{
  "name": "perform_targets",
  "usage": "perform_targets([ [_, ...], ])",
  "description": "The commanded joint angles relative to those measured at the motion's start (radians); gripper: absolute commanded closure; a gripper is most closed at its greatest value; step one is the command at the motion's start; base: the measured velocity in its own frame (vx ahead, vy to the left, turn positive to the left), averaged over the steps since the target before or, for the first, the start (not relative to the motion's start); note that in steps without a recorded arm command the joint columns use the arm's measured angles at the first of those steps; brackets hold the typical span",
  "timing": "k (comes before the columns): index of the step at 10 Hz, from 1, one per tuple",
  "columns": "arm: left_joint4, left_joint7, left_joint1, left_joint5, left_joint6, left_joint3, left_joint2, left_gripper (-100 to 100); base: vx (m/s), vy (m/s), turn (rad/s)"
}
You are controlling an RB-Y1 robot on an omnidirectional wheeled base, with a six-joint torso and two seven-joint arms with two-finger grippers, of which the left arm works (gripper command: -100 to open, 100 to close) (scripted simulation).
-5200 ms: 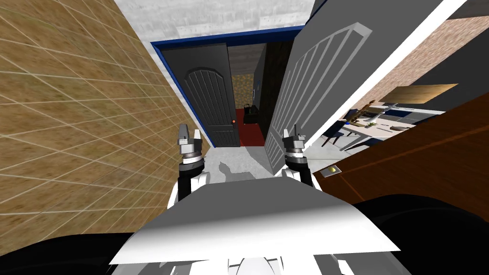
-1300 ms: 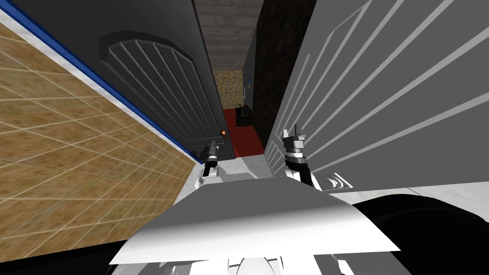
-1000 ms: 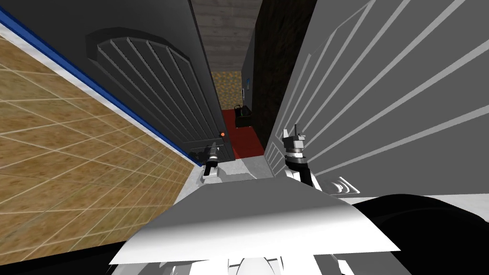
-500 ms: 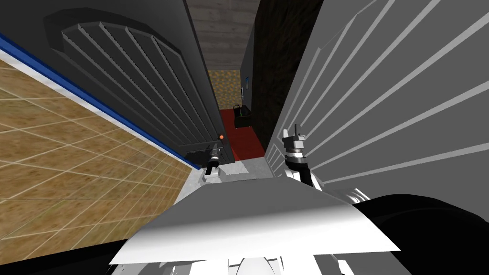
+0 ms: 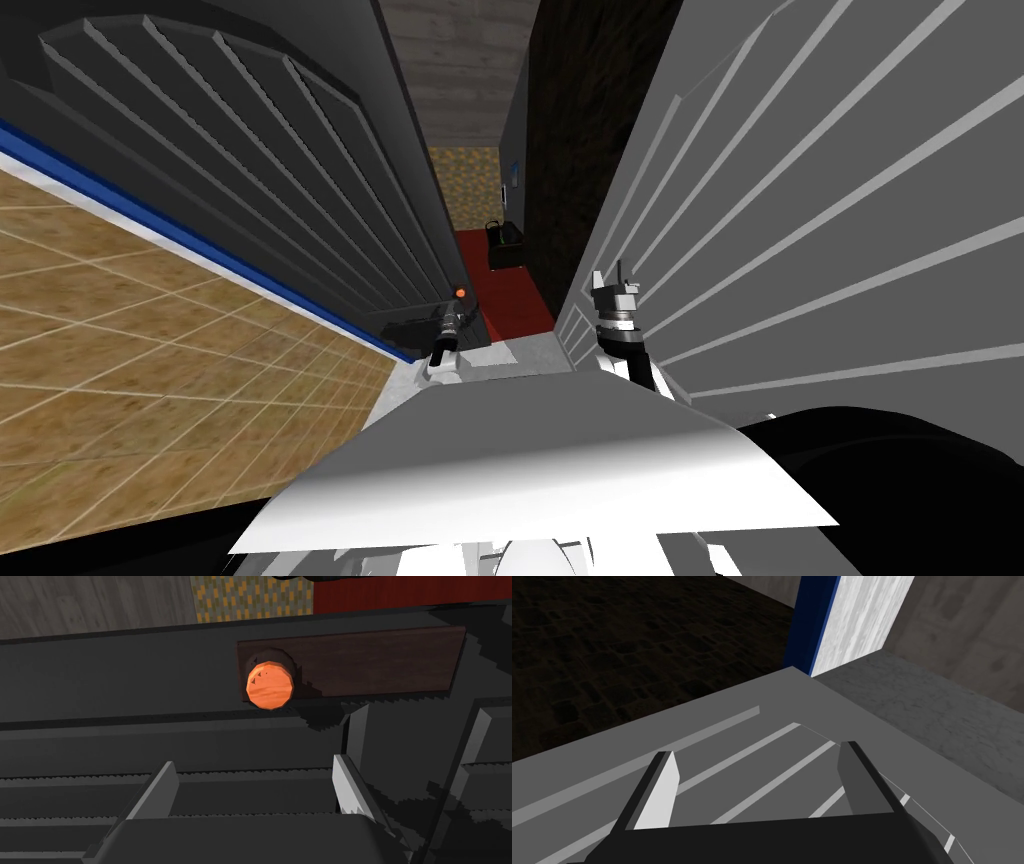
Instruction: Pull the door open
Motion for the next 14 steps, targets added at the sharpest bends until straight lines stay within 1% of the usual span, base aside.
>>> perform_targets([
  [1,0.018,0.013,-0.001,0.008,-0.012,0.012,0.019,-100,0.194,-0.029,-0.101],
  [2,0.040,0.029,-0.004,0.020,-0.025,0.030,0.045,-100,0.190,-0.066,-0.148],
  [3,0.048,0.035,-0.005,0.024,-0.029,0.036,0.055,-100,0.161,-0.062,-0.135],
  [6,0.093,0.066,-0.010,0.046,-0.054,0.070,0.106,-100,0.204,-0.020,-0.129],
  [7,0.099,0.070,-0.011,0.048,-0.058,0.074,0.113,-100,0.165,-0.019,-0.062],
  [8,0.096,0.067,-0.015,0.047,-0.050,0.071,0.111,-100,0.064,-0.007,-0.007],
  [9,0.096,0.067,-0.015,0.047,-0.050,0.071,0.111,100,0.000,0.000,0.000],
  [14,0.096,0.067,-0.015,0.047,-0.050,0.071,0.111,100,-0.013,0.001,-0.002],
])
